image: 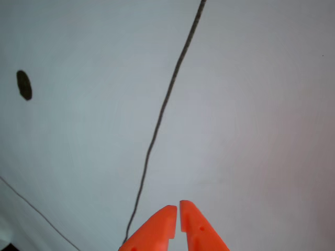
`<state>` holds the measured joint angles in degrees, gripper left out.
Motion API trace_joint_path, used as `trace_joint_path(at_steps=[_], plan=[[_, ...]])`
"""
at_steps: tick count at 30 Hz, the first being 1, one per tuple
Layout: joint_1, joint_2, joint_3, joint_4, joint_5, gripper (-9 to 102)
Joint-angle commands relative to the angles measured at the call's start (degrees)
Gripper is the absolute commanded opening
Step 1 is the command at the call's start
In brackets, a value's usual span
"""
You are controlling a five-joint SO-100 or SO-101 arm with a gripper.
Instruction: Grasp the colored block, Place it on the black dot, and then return the arm to the default position.
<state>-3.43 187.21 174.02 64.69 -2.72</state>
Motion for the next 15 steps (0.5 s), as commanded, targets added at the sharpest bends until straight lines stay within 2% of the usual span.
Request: trace_joint_path(at_steps=[1, 5, 15], plan=[[0.26, -1.05, -3.34, -1.05, 0.26, 0], [1.49, -8.61, -7.82, -2.9, 0.7, 0], [10.63, -36.3, -36.65, 5.98, 6.86, 0]])
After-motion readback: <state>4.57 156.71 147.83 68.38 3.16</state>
